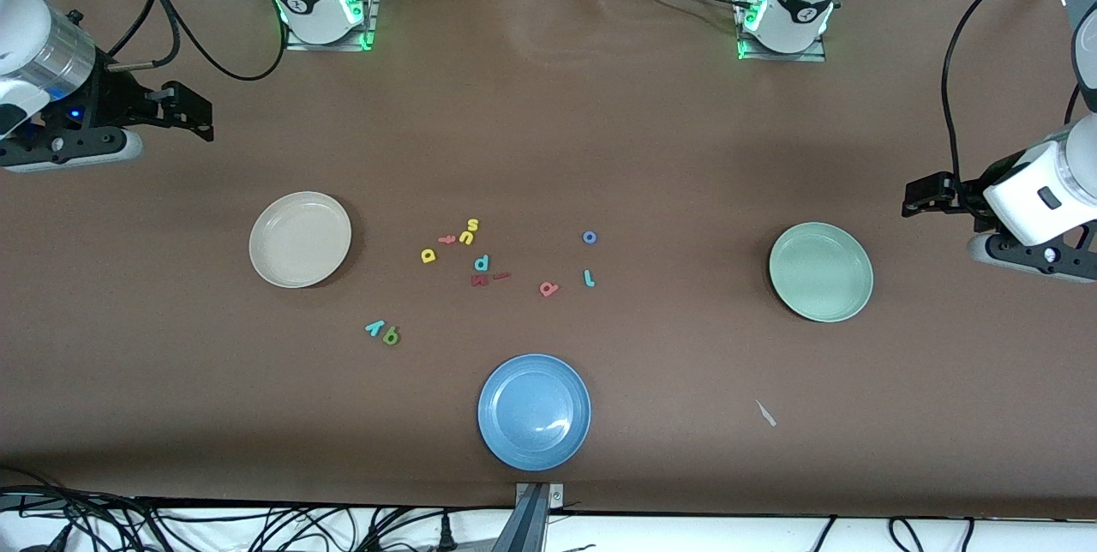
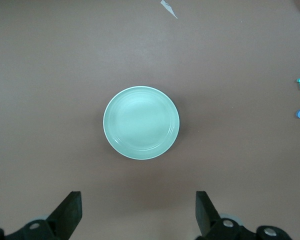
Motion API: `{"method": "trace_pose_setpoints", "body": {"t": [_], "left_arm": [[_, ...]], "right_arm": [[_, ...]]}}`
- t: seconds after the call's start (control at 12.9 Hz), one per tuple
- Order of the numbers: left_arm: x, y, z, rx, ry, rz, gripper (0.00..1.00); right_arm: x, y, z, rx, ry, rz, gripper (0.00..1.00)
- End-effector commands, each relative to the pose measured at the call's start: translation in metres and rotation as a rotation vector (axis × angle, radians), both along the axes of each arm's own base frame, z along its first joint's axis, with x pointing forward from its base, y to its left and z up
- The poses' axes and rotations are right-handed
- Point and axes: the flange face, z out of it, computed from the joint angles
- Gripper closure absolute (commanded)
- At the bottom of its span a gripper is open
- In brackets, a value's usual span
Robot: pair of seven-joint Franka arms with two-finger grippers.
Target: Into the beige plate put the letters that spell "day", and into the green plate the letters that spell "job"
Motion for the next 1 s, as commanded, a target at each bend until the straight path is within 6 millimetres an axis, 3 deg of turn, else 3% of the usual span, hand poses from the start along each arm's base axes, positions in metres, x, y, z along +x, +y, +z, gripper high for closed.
{"method": "trace_pose_setpoints", "body": {"t": [0.0,0.93], "left_arm": [[-0.0036,0.0027,0.0045,0.02,0.006,-0.026,0.0],[-0.0036,0.0045,0.002,0.02,0.012,-0.026,0.0]], "right_arm": [[-0.0009,0.0009,0.0078,0.013,0.009,-0.009,0.0],[-0.0019,-0.009,0.0033,0.006,0.035,-0.012,0.0]]}}
